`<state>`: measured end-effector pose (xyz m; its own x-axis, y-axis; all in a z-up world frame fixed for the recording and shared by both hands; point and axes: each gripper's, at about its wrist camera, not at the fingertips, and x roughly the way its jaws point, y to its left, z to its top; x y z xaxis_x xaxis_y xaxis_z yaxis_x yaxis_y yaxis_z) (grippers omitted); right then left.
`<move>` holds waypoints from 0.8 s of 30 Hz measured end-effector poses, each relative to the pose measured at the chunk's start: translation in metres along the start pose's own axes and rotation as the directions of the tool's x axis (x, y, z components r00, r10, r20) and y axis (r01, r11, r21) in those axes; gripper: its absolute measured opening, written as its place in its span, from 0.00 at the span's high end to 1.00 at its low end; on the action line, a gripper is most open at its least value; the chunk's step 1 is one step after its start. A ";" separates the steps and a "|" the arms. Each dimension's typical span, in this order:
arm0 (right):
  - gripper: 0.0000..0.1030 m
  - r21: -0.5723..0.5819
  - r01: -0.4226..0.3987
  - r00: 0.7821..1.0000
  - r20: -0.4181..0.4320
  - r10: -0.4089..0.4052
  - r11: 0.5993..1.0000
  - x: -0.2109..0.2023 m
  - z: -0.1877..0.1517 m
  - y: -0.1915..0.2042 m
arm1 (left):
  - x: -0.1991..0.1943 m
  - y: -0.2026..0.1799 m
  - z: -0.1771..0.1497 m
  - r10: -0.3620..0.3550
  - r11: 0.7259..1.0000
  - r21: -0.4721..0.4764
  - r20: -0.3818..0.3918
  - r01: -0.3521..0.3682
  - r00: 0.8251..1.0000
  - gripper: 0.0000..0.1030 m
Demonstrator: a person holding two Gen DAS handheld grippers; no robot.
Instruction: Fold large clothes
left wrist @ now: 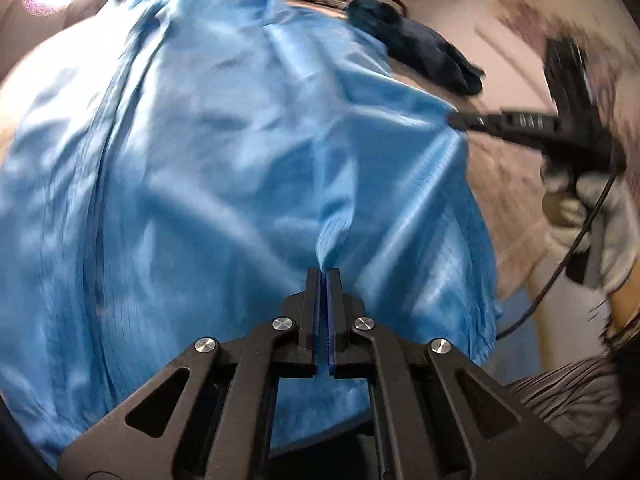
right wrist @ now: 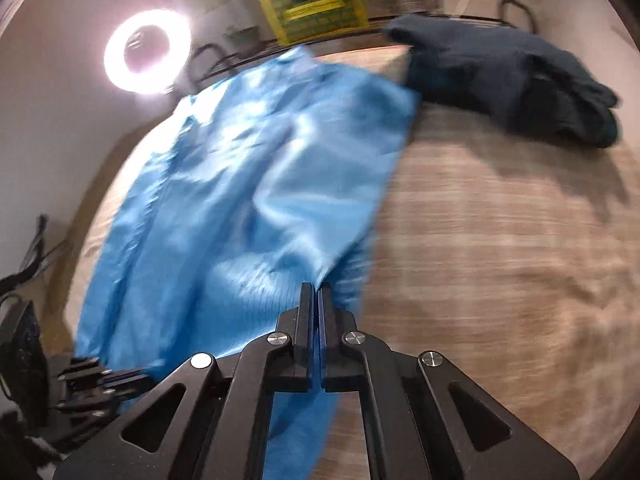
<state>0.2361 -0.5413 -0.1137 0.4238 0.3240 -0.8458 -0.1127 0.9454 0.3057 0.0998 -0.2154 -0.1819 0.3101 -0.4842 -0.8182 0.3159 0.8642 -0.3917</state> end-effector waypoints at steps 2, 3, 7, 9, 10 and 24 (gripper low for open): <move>1.00 -0.022 0.034 0.999 -0.002 -0.034 0.999 -0.001 -0.001 -0.002 | -0.002 0.008 -0.006 -0.027 0.999 -0.038 -0.004 0.027 1.000 1.00; 0.99 -0.038 0.052 0.999 -0.011 -0.052 0.998 -0.002 -0.001 0.000 | -0.003 0.010 -0.009 -0.033 0.998 -0.051 -0.004 0.033 0.999 1.00; 0.93 -0.122 0.168 0.985 -0.003 -0.170 0.978 -0.015 0.012 0.019 | -0.015 0.014 -0.017 -0.089 0.991 -0.099 0.017 0.090 0.996 1.00; 0.89 -0.126 0.145 0.989 0.034 -0.142 0.981 -0.026 0.024 0.024 | -0.023 0.009 -0.018 -0.118 0.986 -0.114 0.032 0.121 0.993 1.00; 0.85 -0.114 0.123 0.992 0.052 -0.118 0.986 -0.032 0.032 0.024 | -0.024 0.007 -0.017 -0.130 0.984 -0.115 0.037 0.134 0.991 0.96; 0.82 0.180 -0.187 0.981 0.077 0.176 0.966 0.058 0.197 0.019 | 0.012 -0.002 -0.012 -0.259 0.962 -0.098 -0.040 0.254 0.965 1.00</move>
<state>0.4357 -0.5108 -0.0710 0.4651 0.4818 -0.7427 -0.0268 0.8462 0.5322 0.0922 -0.2213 -0.1961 0.1819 -0.6856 -0.7049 0.2948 0.7219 -0.6260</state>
